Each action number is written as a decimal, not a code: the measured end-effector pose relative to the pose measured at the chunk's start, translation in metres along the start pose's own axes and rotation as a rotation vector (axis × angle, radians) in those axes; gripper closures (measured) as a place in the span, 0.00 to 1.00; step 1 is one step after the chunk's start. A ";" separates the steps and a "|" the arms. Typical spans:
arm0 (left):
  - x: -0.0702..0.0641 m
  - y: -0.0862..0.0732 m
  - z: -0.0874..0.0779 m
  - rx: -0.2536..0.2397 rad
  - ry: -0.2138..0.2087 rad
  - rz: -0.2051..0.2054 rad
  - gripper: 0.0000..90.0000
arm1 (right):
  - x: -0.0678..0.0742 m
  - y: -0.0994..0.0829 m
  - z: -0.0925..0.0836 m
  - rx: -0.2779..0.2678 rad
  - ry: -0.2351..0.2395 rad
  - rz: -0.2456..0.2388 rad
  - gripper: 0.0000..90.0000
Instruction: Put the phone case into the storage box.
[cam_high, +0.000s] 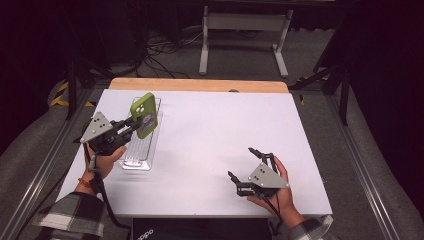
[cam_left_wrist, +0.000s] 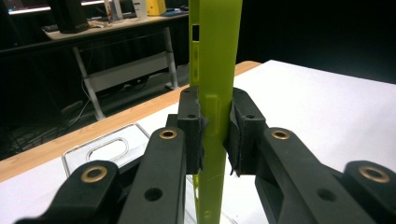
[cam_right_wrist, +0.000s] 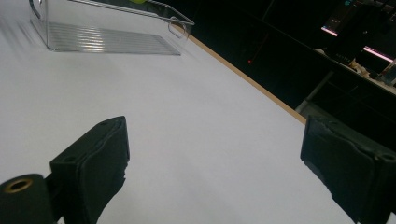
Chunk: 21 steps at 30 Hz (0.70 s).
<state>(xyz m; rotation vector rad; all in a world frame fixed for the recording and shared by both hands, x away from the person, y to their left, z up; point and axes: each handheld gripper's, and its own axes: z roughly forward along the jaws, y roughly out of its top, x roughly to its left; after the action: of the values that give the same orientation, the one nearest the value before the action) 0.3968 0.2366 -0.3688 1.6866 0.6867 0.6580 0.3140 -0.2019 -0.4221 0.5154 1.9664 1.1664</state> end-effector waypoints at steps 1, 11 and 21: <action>0.000 -0.001 0.001 -0.002 0.000 -0.004 0.86 | 0.000 0.000 0.000 0.000 0.000 -0.001 0.10; 0.007 -0.003 0.007 0.014 0.009 0.006 0.86 | -0.001 0.000 0.001 0.002 -0.001 0.005 0.10; 0.021 -0.008 0.017 0.032 0.016 -0.020 0.86 | -0.002 -0.001 0.003 0.009 -0.009 0.004 0.10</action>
<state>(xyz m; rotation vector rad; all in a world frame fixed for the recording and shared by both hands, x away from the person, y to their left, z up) 0.4230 0.2426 -0.3785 1.7030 0.7280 0.6499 0.3176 -0.2022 -0.4229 0.5282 1.9648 1.1560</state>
